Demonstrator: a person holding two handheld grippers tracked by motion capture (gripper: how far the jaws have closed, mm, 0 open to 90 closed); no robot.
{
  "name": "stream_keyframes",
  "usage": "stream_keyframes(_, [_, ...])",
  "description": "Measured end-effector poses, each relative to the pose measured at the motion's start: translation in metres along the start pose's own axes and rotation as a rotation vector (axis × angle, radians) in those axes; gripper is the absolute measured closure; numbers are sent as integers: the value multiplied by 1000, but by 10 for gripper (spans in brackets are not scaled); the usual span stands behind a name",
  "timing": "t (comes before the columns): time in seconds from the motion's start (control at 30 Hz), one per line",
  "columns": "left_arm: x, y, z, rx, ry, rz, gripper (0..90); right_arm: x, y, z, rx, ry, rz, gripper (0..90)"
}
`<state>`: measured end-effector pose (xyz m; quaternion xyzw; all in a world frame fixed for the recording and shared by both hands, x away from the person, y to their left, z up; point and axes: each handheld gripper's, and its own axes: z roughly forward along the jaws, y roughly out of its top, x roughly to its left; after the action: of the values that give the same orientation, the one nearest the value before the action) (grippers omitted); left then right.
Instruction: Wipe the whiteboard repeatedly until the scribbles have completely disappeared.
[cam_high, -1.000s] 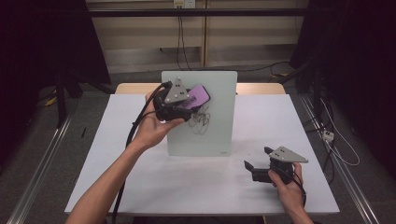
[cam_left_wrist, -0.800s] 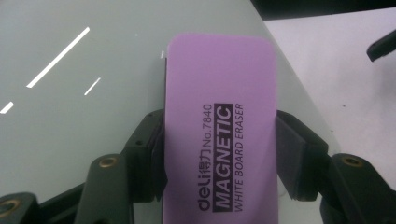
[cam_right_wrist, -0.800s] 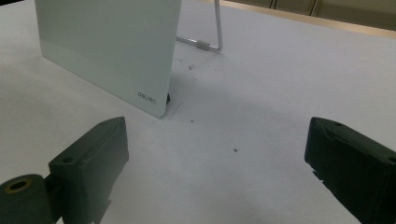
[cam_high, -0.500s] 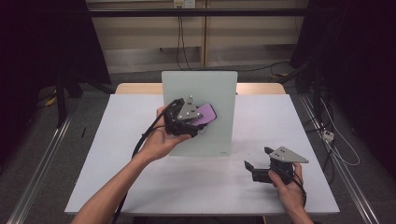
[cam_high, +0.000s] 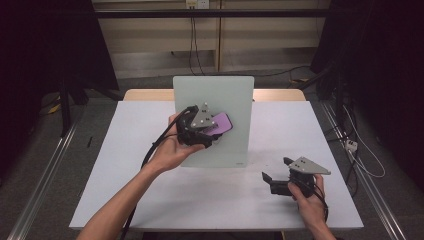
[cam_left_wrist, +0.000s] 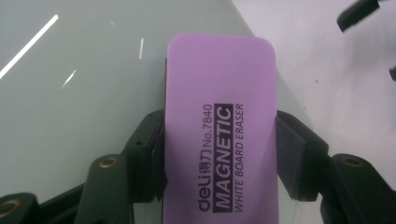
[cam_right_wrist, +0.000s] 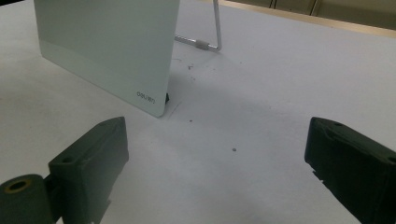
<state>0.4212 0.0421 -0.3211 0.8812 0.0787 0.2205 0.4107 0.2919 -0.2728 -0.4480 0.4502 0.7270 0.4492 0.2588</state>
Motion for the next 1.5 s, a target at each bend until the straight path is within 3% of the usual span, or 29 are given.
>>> stream_keyframes(0.2, [23, 7, -23, -40, 63, -37, 411, 1, 0, 0, -1, 2, -1, 64])
stream_keyframes(0.3, [29, 7, -29, -51, 74, -55, 411, 0, 0, 0, 2, 0, 2, 64])
stream_keyframes(0.57, [17, 1, -19, -26, 64, -27, 411, 2, 0, 1, 2, 2, -4, 64])
stream_keyframes(0.93, [-8, -27, -2, 16, -8, -27, 411, 1, 0, 0, 0, 0, -2, 64])
stream_keyframes(1.07, [-17, -33, 4, 54, -34, -9, 411, 2, 0, 0, 2, 3, -5, 63])
stream_keyframes(1.23, [-13, -32, 4, 55, -58, -21, 411, 2, 0, 1, 2, 3, -6, 63])
stream_keyframes(1.5, [1, -20, -7, 17, -22, -39, 411, 1, 0, 0, 0, 3, -4, 63])
